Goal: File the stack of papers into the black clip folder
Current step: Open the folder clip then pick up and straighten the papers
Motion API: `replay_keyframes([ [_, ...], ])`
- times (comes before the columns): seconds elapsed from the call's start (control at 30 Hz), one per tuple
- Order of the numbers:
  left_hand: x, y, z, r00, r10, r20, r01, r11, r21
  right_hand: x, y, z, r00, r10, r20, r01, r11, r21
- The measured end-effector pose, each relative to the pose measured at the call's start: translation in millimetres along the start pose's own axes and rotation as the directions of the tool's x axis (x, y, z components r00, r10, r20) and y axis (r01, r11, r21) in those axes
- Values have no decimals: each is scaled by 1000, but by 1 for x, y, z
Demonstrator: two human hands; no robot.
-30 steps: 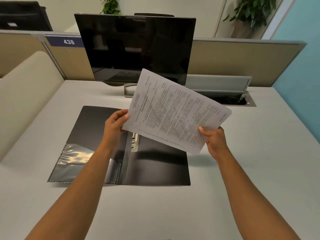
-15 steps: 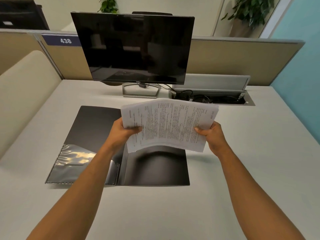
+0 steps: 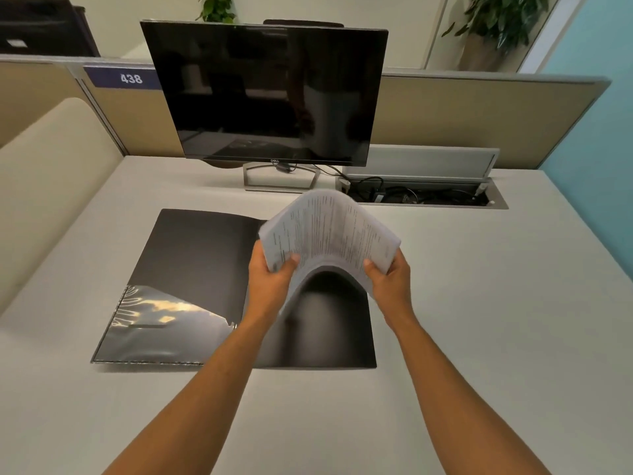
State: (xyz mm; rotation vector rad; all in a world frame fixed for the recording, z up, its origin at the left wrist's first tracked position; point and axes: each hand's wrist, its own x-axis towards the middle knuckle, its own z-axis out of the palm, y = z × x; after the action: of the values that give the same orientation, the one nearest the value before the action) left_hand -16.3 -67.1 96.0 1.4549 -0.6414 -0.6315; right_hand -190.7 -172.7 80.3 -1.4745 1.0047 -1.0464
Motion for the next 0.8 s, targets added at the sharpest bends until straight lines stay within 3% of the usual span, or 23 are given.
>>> replay_keyframes([
  [0.13,-15,-21,1,991,-125,47,119,987,108,-14,19,3,997,50,51,-42,990,-133],
  [0.23,-17,-27,-1,989,-140,54,128,975,183,-16,24,3,995,75,71,-63,986,-153],
  [0.5,-8,-28,-4,996,-86,-12,87,983,163,-11,26,-6,998,63,6,-60,971,-233],
  [0.6,-3,-26,-8,997,-73,-30,76,988,131,-12,21,-11,999,-13,-45,1,969,-247],
  [0.8,10,-6,-21,997,63,-47,-57,991,119,-1,6,-22,996,-33,-80,18,984,-176],
])
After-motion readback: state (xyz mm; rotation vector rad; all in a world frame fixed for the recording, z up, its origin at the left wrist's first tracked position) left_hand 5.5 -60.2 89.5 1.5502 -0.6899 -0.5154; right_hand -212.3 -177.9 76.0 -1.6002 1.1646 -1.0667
